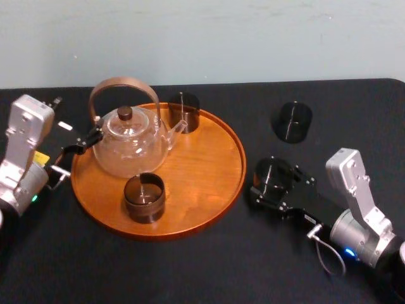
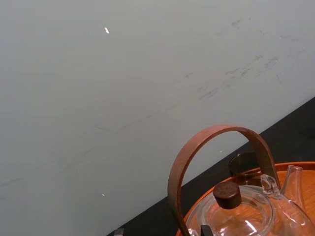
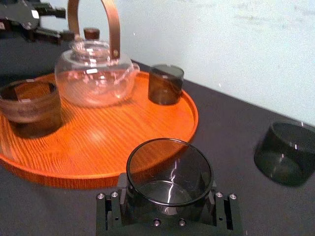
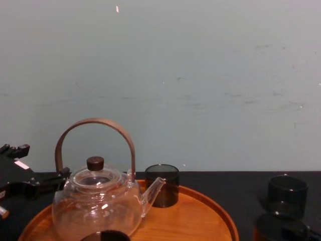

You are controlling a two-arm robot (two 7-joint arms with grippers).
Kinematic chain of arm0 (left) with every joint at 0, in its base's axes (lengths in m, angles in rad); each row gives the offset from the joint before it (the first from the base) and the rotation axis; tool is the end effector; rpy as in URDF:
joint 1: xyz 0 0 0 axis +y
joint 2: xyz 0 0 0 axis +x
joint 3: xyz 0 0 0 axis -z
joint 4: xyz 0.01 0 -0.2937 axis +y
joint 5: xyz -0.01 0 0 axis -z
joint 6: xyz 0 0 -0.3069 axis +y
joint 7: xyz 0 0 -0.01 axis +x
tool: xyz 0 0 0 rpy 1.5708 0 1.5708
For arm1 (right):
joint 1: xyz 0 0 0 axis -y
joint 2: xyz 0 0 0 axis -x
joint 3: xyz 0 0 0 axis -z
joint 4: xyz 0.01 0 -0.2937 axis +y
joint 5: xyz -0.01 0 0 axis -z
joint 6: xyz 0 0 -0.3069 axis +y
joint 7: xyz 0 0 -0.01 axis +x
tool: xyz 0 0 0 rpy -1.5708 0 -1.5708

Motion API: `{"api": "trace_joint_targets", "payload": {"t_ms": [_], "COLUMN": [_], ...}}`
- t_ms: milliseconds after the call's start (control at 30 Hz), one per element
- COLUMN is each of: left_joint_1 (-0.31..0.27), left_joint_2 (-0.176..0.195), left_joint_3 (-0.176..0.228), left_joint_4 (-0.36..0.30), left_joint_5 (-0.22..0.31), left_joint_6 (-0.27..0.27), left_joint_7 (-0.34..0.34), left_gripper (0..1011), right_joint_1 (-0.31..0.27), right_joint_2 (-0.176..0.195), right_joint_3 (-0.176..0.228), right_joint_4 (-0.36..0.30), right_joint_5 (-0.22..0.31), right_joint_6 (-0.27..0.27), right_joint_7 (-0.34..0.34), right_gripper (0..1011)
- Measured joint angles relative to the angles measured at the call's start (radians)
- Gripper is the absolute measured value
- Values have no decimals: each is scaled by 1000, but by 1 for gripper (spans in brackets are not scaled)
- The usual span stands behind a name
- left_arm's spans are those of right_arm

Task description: Pick up the glass from the table and place it on the tray.

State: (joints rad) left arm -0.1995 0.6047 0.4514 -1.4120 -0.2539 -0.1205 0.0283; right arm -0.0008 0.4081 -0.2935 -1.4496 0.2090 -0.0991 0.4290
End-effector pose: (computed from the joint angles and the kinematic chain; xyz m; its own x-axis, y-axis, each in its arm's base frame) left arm 0.3569 0.0853 -0.3049 0.2923 0.8803 0.3737 -0.9553 0.2873 0.0703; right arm 0.3094 -0.0496 -0.3503 0.6361 -0.7631 0.1144 0.7676 0.6105 -0.1953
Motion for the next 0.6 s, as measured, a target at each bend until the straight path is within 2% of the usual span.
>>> {"api": "trace_joint_targets", "payload": {"t_ms": [267, 600], "left_joint_1": [0, 0], "left_joint_2": [0, 0], "left_joint_3": [0, 0], "left_joint_4": [0, 0], "left_joint_5": [0, 0], "left_joint_6": [0, 0], "left_joint_7": [0, 0], "left_gripper": [1010, 1010], "right_joint_1": [39, 108], "right_joint_2": [-1, -29], "right_joint_3": [-26, -76], "right_joint_4": [-37, -18], "right_joint_5": [-10, -28], "right_joint_6": [25, 45], "right_joint_7": [0, 6], "right_gripper": [912, 912]}}
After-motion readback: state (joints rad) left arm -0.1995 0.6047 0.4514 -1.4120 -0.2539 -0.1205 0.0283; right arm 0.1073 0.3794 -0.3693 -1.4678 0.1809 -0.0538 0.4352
